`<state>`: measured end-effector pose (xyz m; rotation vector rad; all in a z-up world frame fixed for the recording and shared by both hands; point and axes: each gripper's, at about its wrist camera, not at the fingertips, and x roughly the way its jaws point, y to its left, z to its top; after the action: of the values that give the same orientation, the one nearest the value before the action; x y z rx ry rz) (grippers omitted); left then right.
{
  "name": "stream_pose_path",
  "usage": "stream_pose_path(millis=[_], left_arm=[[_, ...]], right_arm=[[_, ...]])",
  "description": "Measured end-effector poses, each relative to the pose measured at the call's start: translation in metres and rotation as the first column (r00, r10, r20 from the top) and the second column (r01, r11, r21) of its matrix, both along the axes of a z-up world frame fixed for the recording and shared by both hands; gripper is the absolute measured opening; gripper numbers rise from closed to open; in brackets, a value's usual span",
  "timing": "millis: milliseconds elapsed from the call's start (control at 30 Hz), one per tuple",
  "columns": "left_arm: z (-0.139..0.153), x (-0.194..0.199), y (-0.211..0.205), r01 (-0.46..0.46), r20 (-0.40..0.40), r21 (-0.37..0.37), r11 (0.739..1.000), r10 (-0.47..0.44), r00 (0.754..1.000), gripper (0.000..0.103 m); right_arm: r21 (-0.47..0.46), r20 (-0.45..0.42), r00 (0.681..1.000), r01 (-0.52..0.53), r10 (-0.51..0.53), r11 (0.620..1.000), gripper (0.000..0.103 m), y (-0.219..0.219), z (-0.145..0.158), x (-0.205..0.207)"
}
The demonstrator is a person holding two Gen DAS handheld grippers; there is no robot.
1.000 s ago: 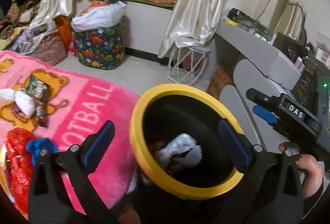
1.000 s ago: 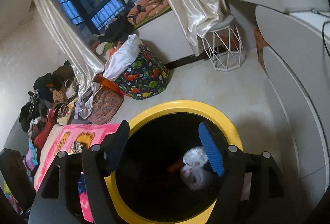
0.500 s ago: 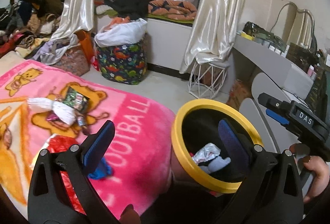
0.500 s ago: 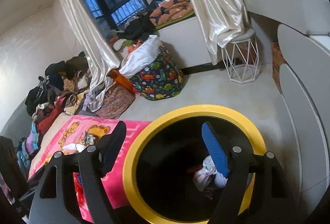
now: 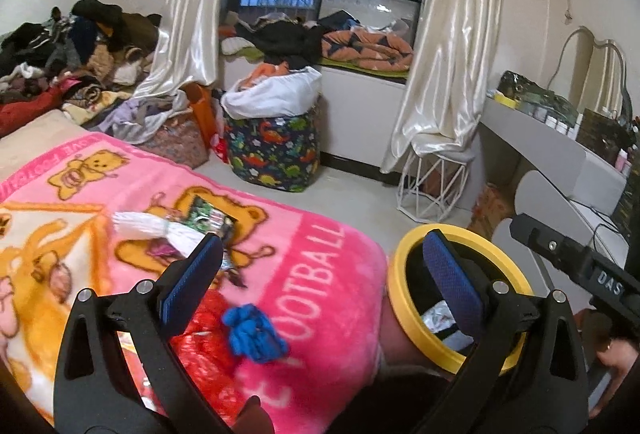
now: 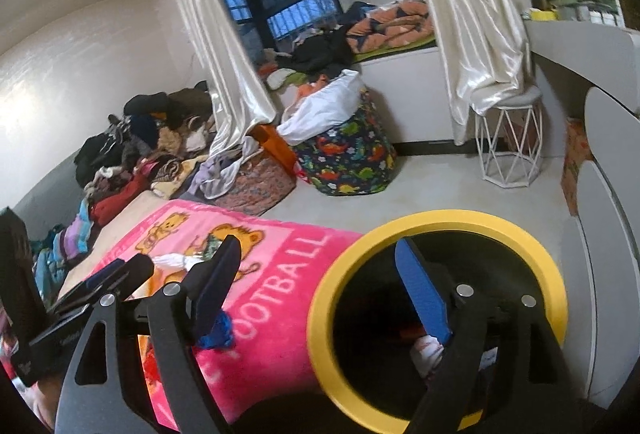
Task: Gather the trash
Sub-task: 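Move both tools back from the bin toward the blanket, then grasp the red plastic bag with the right tool while the left tool grasps the red-white snack wrapper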
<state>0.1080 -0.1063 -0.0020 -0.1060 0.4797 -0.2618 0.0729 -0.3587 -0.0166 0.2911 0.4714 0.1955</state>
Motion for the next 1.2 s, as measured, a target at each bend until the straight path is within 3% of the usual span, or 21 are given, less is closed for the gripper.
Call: stream_pose_path(millis=[433,767,1200], left_arm=[[0.000,-0.004,0.062,-0.110,-0.001,-0.025,0.994,0.110,0.994,0.092],[-0.003,-0.011,0.119,-0.205,-0.009,-0.048,0.978,0.204,0.979,0.092],[-0.037,-0.032,0.179,-0.255,-0.078,0.012,0.967,0.255,0.964,0.092]], right_arm=[[-0.076,-0.029,0.988,-0.154,0.152,0.985,0.078,0.077,-0.005,-0.004],[-0.124,-0.079,0.959,-0.279,0.271,0.952,0.078,0.135,-0.018,-0.011],[-0.132,-0.228,0.909,-0.384,0.349,0.914,0.078,0.188,-0.052,-0.009]])
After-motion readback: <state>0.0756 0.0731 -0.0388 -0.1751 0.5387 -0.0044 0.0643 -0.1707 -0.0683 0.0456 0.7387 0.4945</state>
